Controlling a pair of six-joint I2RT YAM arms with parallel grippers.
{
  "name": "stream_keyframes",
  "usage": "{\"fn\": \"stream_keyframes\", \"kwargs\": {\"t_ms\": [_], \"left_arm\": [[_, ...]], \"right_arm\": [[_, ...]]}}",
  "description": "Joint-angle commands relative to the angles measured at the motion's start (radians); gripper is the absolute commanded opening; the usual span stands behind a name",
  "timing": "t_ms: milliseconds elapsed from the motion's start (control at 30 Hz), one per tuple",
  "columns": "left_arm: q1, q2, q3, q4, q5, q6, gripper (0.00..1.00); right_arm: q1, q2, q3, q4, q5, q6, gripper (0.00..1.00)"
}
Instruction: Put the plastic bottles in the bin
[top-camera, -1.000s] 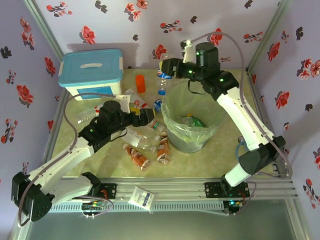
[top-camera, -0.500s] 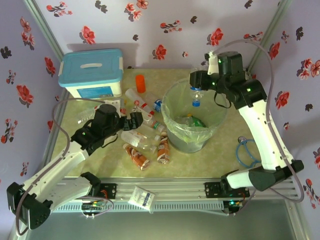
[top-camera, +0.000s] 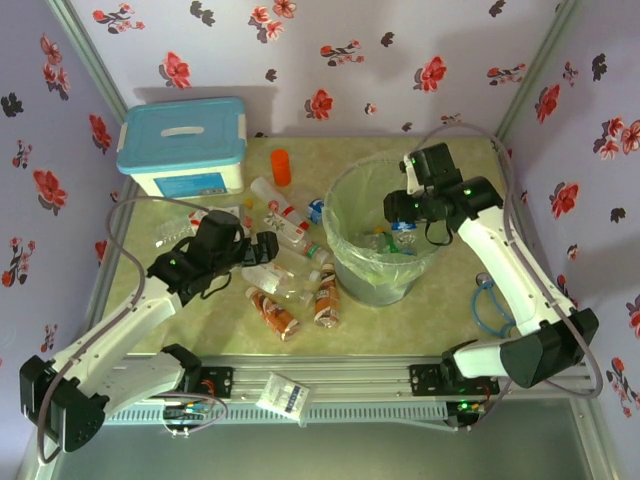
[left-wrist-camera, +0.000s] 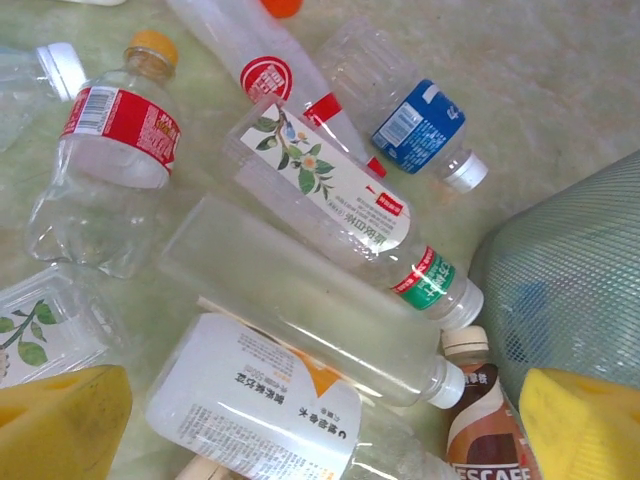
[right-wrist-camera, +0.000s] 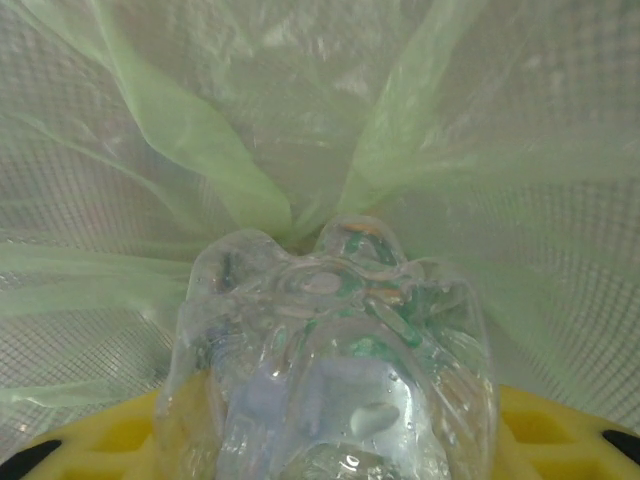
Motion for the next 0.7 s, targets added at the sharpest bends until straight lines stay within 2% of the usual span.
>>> {"fn": "stream_keyframes", "kwargs": {"t_ms": [0, 333, 667], "left_arm": [[0.007, 0.010, 0.039, -0.038, -0.030, 0.006, 1.00], [0.007, 0.001, 0.040, -0.067, -0.042, -0.010, 1.00], [0.006, 0.034, 0.054, -0.065, -0.041, -0.013, 1.00]], "right_arm": [[0.007, -0.011, -0.049, 0.027, 0.013, 0.034, 0.48], [0.008, 0.004, -0.151, 0.058, 0.040, 0.050, 0.54], [0.007, 0.011, -0.165, 0.060, 0.058, 0.049, 0.68]]}}
